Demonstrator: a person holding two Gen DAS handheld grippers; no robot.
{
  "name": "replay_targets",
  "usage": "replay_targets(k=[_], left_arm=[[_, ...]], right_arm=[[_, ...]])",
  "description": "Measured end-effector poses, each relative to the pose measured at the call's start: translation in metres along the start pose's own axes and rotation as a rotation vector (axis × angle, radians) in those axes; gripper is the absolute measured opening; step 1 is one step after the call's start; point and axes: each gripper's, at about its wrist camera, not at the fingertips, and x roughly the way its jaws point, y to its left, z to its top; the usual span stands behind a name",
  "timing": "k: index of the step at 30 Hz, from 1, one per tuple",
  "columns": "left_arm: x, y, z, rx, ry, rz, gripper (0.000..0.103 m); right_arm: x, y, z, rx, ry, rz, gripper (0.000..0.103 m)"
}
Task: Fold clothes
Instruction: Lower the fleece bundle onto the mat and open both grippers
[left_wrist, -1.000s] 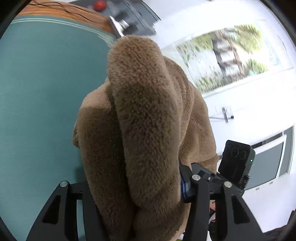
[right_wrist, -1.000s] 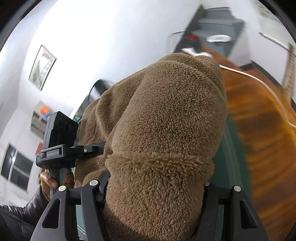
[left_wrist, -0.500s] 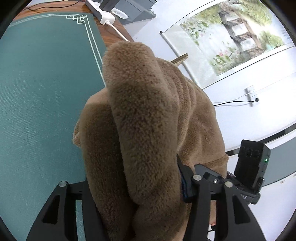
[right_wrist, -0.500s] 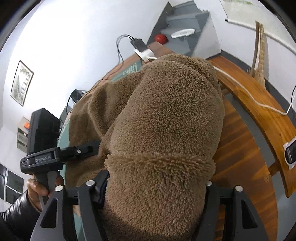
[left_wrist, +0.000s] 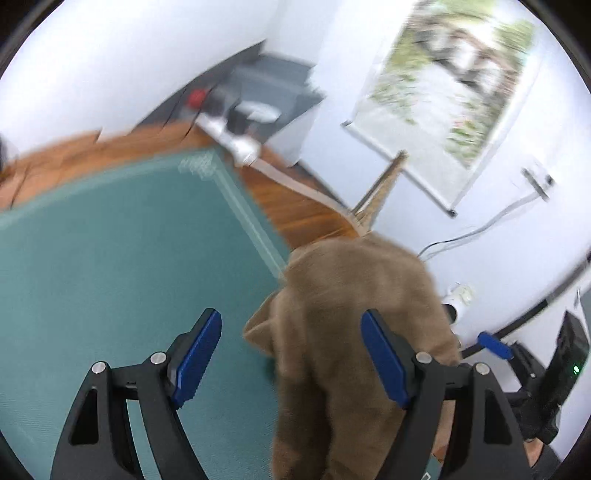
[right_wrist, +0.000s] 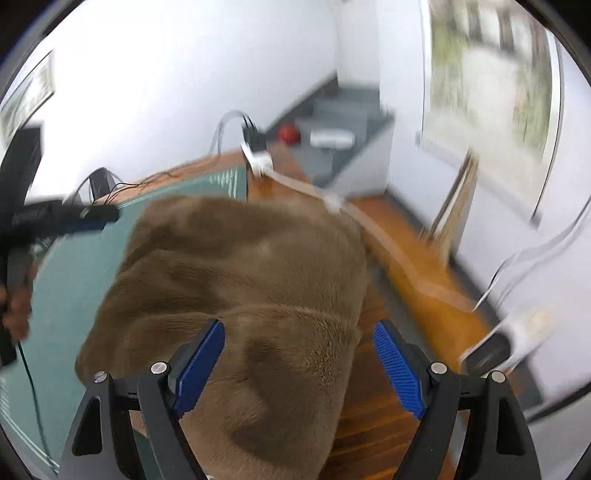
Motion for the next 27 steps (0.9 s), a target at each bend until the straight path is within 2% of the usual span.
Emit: replay_targets(k=[2, 3, 4, 6, 8, 11, 15, 18, 20, 24, 27], left_arm=[[0.026, -0.026, -0.008, 0.039, 0.012, -0.040, 0.082], [0.027, -0.024, 0.010, 0.058, 0.026, -0.063, 0.082], [0.015, -0.031, 0.005, 0.074, 0.037, -0.067, 0.082], [0.038, -0.037, -0.001, 0.099, 0.085, -0.030, 0.082], [0.066, -0.032, -0.002, 0.096, 0.132, 0.018, 0.082], [0.097, -0.020, -0.003, 0.064, 0.191, 0.078, 0.082], [0.123, 0.001, -0.010, -0.009, 0.229, 0.047, 0.086], [0.116, -0.004, -0.013, 0.016, 0.220, 0.065, 0.086], [0.104, -0.008, -0.014, 0.035, 0.210, 0.086, 0.086], [0.073, -0.016, -0.021, 0.059, 0.179, 0.131, 0.089], [0.050, -0.022, -0.026, 0.077, 0.156, 0.165, 0.094]], right_arm=[[-0.011, 0.018, -0.002, -0.052, -0.029, 0.033, 0.085], [0.003, 0.026, -0.004, -0.089, -0.022, 0.060, 0.085], [-0.006, 0.037, -0.013, -0.113, -0.006, 0.079, 0.085], [0.003, 0.054, -0.024, -0.140, 0.054, 0.107, 0.085], [0.024, 0.058, -0.031, -0.097, 0.129, 0.122, 0.085], [0.038, 0.053, -0.047, 0.010, 0.151, 0.161, 0.087], [0.040, 0.058, -0.059, 0.013, 0.160, 0.166, 0.090], [0.043, 0.069, -0.061, -0.046, 0.168, 0.152, 0.102], [0.044, 0.074, -0.060, -0.068, 0.175, 0.139, 0.103], [0.030, 0.063, -0.051, 0.018, 0.142, 0.167, 0.103], [0.017, 0.049, -0.054, 0.087, 0.142, 0.148, 0.103]])
